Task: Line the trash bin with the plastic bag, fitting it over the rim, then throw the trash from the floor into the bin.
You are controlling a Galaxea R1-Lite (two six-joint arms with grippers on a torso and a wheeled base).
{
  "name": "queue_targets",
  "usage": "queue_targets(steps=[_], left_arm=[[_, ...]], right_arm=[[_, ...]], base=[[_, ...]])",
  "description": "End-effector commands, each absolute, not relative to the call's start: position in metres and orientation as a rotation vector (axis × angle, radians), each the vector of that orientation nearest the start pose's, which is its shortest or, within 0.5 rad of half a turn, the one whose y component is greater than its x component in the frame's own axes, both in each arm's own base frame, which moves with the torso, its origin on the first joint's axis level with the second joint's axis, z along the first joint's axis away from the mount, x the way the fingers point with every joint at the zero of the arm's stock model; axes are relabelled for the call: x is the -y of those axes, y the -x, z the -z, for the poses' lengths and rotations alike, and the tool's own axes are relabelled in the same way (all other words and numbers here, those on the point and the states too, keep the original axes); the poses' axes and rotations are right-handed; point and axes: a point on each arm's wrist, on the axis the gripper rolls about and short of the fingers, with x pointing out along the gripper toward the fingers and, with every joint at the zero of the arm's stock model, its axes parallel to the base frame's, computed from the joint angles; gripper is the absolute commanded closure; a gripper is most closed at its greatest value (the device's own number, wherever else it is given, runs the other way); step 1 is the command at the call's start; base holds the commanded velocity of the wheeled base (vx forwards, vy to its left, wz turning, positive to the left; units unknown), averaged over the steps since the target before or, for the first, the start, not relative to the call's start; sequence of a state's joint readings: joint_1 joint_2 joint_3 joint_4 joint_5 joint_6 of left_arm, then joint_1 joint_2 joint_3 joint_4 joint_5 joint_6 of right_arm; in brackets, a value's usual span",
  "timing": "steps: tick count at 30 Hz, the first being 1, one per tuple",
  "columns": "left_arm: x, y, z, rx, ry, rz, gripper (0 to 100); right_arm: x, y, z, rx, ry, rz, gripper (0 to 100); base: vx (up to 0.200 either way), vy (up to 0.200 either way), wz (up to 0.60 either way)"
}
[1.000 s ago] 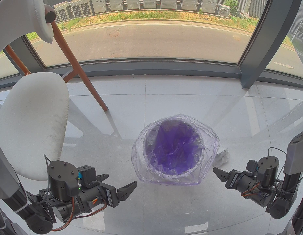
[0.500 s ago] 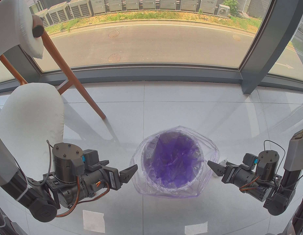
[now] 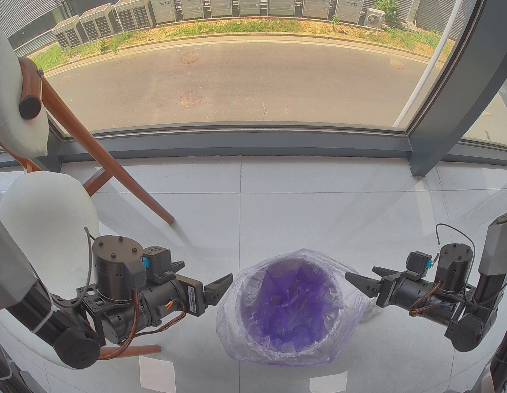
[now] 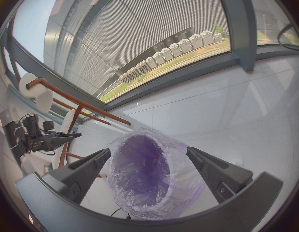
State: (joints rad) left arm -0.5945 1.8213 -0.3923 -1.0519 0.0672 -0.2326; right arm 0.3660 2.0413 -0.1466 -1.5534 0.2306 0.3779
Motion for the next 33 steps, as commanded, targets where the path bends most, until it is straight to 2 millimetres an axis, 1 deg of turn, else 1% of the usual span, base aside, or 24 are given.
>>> queue_targets(steps=[1, 2, 4, 8, 13, 14, 15, 16, 19, 22, 24, 27, 33], left_arm=[[0.154, -0.230, -0.073, -0.452, -0.012, 0.503, 0], [0.154, -0.231, -0.073, -0.452, -0.013, 0.505, 0], [0.161, -0.238, -0.068, -0.458, -0.033, 0.547, 0], [0.173, -0.256, -0.061, -0.449, -0.030, 0.563, 0], [0.182, -0.267, -0.041, -0.490, -0.045, 0.561, 0], [0.182, -0.267, -0.041, -0.490, -0.045, 0.561, 0], [0.183, -0.270, -0.032, -0.510, -0.054, 0.558, 0], [0.184, -0.272, -0.028, -0.509, -0.055, 0.558, 0], [0.188, -0.277, -0.024, -0.472, -0.052, 0.562, 0], [0.191, -0.282, -0.014, -0.460, -0.057, 0.565, 0], [0.191, -0.284, -0.011, -0.460, -0.056, 0.563, 0], [0.194, -0.287, 0.000, -0.465, -0.058, 0.564, 0], [0.195, -0.292, 0.005, -0.469, -0.059, 0.557, 0]], right_arm=[[-0.070, -0.239, -0.038, -0.454, -0.309, -0.555, 0], [-0.070, -0.239, -0.037, -0.455, -0.307, -0.557, 0], [-0.068, -0.247, -0.029, -0.462, -0.270, -0.563, 0], [-0.072, -0.262, -0.018, -0.455, -0.242, -0.568, 0], [-0.077, -0.285, -0.003, -0.429, -0.191, -0.576, 0], [-0.077, -0.285, -0.003, -0.429, -0.191, -0.576, 0], [-0.079, -0.290, 0.001, -0.423, -0.186, -0.579, 0], [-0.080, -0.293, 0.002, -0.420, -0.187, -0.581, 0], [-0.081, -0.297, 0.005, -0.416, -0.186, -0.581, 0], [-0.081, -0.299, 0.012, -0.434, -0.186, -0.579, 0], [-0.081, -0.299, 0.013, -0.437, -0.186, -0.579, 0], [-0.083, -0.298, 0.016, -0.448, -0.187, -0.586, 0], [-0.084, -0.298, 0.019, -0.458, -0.186, -0.588, 0]], base=[[0.000, 0.000, 0.00], [0.000, 0.000, 0.00], [0.000, 0.000, 0.00], [0.000, 0.000, 0.00], [0.000, 0.000, 0.00], [0.000, 0.000, 0.00], [0.000, 0.000, 0.00], [0.000, 0.000, 0.00], [0.000, 0.000, 0.00], [0.000, 0.000, 0.00], [0.000, 0.000, 0.00], [0.000, 0.000, 0.00], [0.000, 0.000, 0.00]])
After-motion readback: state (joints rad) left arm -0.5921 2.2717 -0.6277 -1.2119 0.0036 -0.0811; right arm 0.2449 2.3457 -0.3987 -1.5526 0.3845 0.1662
